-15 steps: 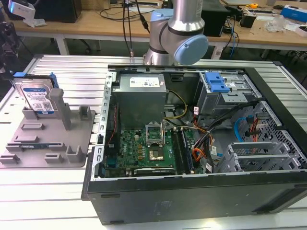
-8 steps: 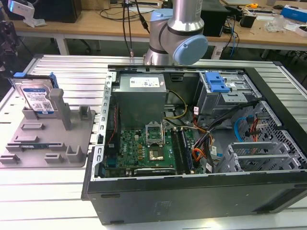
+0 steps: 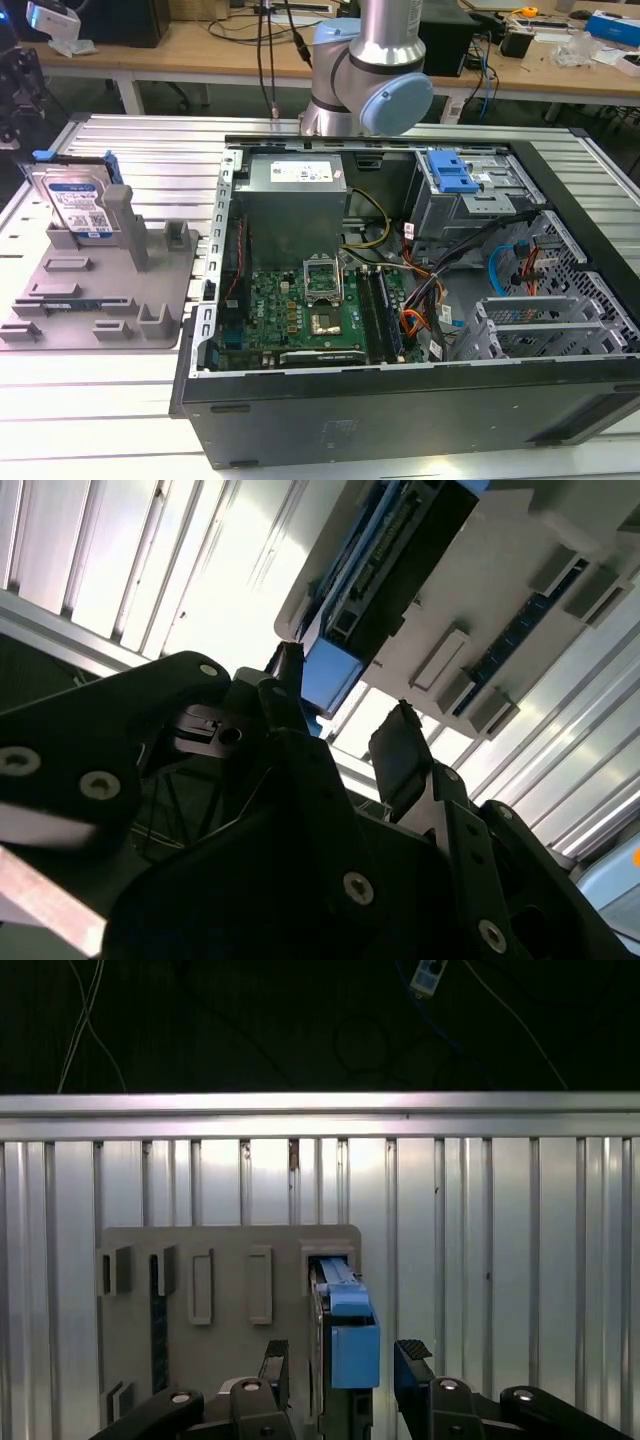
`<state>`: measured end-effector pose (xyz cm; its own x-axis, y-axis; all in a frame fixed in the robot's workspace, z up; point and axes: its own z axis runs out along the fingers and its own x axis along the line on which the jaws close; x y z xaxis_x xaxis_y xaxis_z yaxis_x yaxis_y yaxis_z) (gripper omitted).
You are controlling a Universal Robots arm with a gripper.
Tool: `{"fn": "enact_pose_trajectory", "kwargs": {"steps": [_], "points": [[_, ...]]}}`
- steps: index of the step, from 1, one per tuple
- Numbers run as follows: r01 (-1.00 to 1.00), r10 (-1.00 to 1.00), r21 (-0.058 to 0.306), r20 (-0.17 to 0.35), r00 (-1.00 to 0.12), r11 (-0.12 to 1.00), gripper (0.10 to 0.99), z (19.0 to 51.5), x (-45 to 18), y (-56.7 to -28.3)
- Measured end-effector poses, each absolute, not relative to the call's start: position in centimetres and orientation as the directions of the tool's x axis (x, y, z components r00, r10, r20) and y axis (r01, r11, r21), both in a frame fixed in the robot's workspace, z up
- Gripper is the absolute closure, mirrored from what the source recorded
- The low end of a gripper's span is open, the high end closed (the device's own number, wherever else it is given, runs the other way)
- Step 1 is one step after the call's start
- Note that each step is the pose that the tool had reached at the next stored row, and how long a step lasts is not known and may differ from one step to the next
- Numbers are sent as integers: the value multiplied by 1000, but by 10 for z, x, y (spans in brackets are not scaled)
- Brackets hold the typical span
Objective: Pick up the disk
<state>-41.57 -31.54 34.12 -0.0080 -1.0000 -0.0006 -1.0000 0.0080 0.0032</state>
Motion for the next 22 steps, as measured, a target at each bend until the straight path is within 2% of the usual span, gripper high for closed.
{"fn": "enact_pose_trajectory", "kwargs": {"steps": [22], "points": [[-1000,-1000,3,-1,-8,8,545,314,-412,-315]]}}
